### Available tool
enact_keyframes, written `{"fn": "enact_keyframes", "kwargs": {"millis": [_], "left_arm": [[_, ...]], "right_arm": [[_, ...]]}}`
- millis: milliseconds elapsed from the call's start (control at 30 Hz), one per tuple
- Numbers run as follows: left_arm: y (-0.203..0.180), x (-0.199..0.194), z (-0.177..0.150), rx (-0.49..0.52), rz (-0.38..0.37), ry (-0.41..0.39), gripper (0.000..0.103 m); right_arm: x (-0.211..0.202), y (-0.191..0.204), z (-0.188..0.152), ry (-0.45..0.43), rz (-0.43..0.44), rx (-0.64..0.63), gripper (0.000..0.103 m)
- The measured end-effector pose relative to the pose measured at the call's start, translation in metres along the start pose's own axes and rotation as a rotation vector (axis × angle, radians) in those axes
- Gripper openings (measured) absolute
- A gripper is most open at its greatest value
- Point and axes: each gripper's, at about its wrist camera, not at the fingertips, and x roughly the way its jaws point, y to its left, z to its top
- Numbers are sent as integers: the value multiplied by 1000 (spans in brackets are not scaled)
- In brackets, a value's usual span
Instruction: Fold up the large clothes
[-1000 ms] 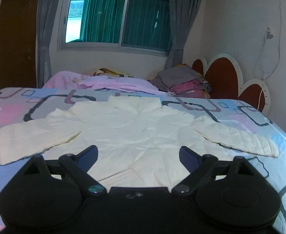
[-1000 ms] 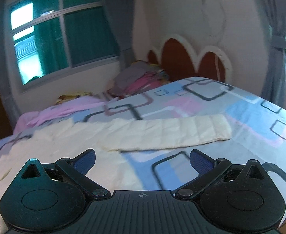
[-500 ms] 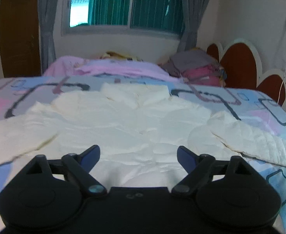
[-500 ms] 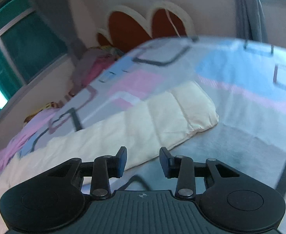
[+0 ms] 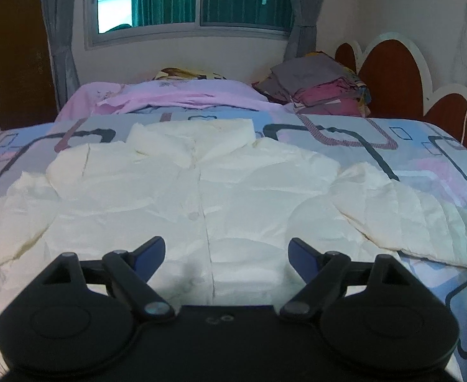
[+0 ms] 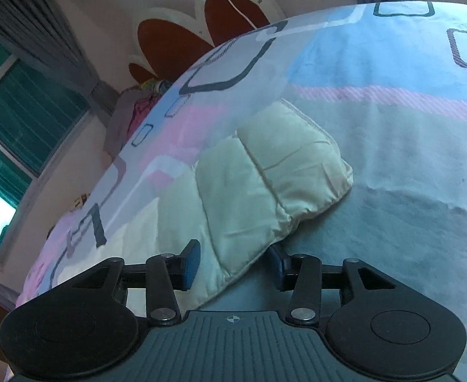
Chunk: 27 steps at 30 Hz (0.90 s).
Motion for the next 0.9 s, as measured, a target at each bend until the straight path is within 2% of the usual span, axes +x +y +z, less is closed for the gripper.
{"fn": "enact_keyframes", "kwargs": {"millis": [67, 100, 133, 167, 233, 367, 467, 567, 667, 900], "left_arm": [[1, 0, 4, 0, 17, -2, 84], [2, 1, 6, 5, 25, 0, 84], [3, 3, 8, 13, 35, 7, 86], [5, 8, 9, 27, 36, 42, 89], [9, 16, 9, 45, 53, 97, 79], [30, 9, 9, 4, 66, 75, 81], [47, 3, 9, -4, 82, 50, 81], [69, 0, 8, -39, 77, 32, 81], [92, -2, 9, -77, 72, 17, 83], [146, -16, 2, -135, 44, -7, 90]], "right_arm": [[0, 1, 1, -11, -7, -7, 45], [2, 2, 4, -17, -19, -20, 38], [4, 5, 5, -17, -33, -38, 27], [6, 7, 6, -15, -51, -54, 23], [6, 14, 8, -20, -68, -96, 10], [-3, 55, 7, -88, -38, -248, 7], [-13, 102, -4, -127, 29, -379, 7], [-26, 155, -27, -142, 125, -506, 7], [-31, 210, -63, -119, 220, -628, 8], [-30, 317, -182, 37, 383, -846, 7]]}}
